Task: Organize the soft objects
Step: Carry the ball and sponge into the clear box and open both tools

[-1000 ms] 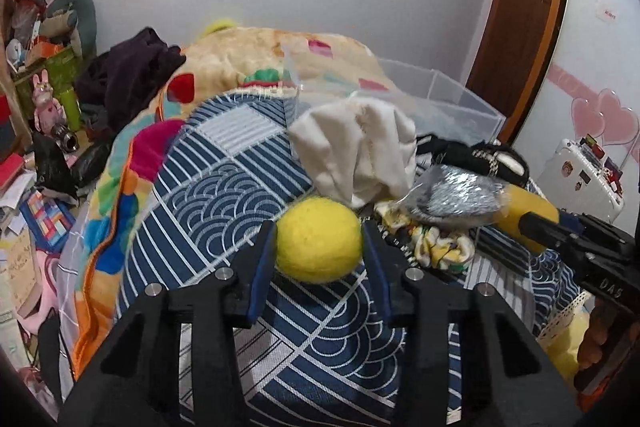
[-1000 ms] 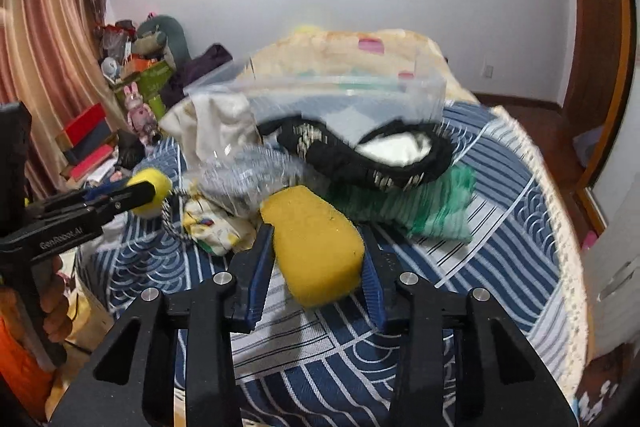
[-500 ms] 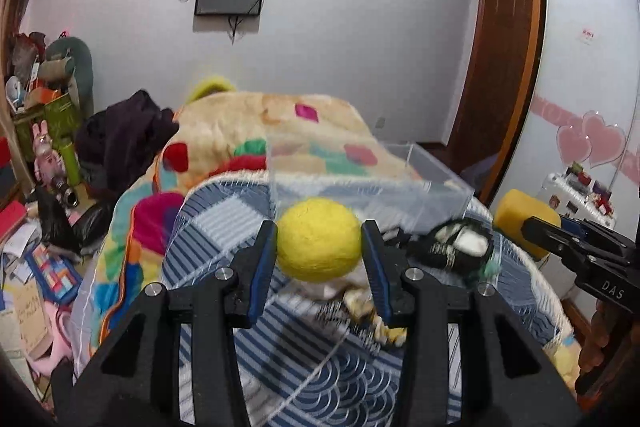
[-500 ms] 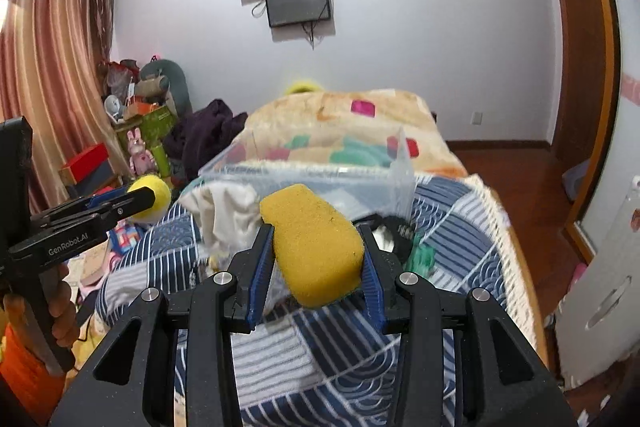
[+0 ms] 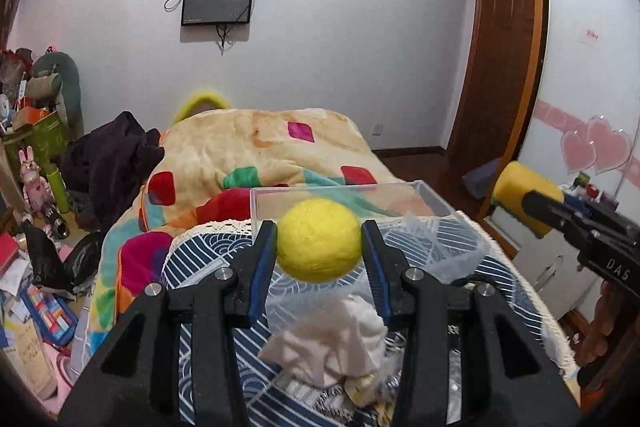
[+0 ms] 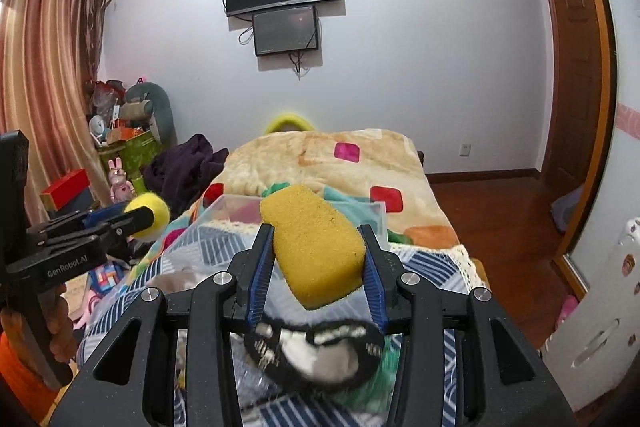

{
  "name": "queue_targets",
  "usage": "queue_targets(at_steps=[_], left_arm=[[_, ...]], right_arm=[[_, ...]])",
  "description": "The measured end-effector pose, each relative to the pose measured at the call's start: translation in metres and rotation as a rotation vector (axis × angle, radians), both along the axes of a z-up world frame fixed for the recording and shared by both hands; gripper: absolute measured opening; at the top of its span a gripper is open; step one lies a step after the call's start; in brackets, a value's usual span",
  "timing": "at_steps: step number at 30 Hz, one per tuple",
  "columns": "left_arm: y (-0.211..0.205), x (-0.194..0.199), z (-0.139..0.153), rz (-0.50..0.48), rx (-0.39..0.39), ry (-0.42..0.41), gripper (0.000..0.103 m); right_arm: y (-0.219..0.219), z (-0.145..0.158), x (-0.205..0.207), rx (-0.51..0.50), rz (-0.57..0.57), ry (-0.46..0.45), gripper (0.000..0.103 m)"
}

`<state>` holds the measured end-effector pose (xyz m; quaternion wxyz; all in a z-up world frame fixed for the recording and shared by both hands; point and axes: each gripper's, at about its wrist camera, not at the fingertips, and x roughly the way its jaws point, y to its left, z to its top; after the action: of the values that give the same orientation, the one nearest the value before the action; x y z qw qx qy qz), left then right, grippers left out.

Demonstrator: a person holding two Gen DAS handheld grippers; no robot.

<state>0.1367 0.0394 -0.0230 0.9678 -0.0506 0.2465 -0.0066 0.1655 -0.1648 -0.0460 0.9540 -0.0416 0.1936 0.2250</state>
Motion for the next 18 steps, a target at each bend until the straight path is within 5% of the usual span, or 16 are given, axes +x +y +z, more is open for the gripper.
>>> queue_targets(at_steps=[7, 18], left_arm=[[-0.005, 0.037, -0.018, -0.014, 0.038, 0.086, 0.042], [0.0, 0.08, -0.045, -0.053, 0.075, 0.227, 0.042]], right_arm=[[0.008, -0.009, 0.021, -0.05, -0.019, 0.013, 0.039], [0.023, -0.036, 0.059, -0.153, -0.013, 0.153, 0.039]])
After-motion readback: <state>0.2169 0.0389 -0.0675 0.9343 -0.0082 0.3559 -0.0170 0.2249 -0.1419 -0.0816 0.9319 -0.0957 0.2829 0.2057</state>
